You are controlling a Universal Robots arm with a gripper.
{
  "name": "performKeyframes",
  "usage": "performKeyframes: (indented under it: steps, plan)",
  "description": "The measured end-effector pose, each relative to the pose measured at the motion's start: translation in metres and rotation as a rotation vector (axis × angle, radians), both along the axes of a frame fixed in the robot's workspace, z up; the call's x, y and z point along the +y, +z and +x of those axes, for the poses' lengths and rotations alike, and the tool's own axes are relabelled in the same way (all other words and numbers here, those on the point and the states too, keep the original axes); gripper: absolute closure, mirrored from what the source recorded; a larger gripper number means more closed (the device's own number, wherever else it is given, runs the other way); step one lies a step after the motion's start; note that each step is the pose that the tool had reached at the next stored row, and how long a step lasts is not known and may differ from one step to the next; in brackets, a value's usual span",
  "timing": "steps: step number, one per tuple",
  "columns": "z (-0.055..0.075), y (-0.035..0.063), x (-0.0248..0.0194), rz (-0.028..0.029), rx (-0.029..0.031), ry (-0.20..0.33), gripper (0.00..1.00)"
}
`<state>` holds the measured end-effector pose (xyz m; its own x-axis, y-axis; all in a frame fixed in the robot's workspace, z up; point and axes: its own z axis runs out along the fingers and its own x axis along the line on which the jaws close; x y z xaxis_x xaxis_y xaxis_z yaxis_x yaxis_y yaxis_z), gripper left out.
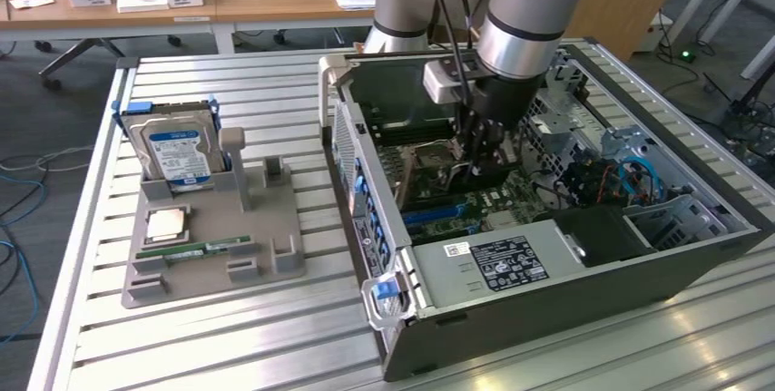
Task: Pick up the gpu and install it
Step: 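Insert the gpu into the slot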
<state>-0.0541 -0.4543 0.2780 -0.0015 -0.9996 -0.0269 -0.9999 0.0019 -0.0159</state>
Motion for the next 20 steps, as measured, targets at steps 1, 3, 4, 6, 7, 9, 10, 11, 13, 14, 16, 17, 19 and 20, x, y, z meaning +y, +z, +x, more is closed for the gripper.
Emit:
performKeyframes:
  steps: [1,3,4,6,7,9,10,11,13,14,16,17,19,20]
  plan:
    - [-0.001,-0.0002,0.0000,0.0004,-0.0001,0.000,0.74]
    - [-0.003,-0.0009,-0.0001,0.0007,-0.0001,0.000,0.74]
    - [-0.003,-0.0011,-0.0001,0.0006,-0.0001,0.000,0.74]
    - [-0.005,-0.0014,0.0000,0.0007,-0.0001,0.000,0.74]
    - [-0.005,-0.0015,0.0000,0.0008,-0.0001,0.000,0.74]
    - [-0.007,-0.0018,0.0000,0.0010,-0.0002,0.000,0.74]
    - [-0.008,-0.0019,0.0001,0.0011,-0.0002,0.000,0.74]
    - [-0.009,-0.0019,0.0000,0.0010,-0.0002,0.000,0.74]
    - [-0.010,-0.0019,0.0000,0.0008,-0.0002,0.000,0.74]
    - [-0.011,-0.0019,0.0000,0.0008,-0.0001,0.000,0.74]
    - [-0.012,-0.0019,-0.0010,0.0008,-0.0001,0.000,0.74]
    - [-0.012,-0.0019,-0.0016,0.0007,-0.0001,0.000,0.74]
    - [-0.014,-0.0019,-0.0028,0.0007,-0.0001,0.000,0.74]
    - [-0.014,-0.0020,-0.0029,0.0009,-0.0002,0.000,0.74]
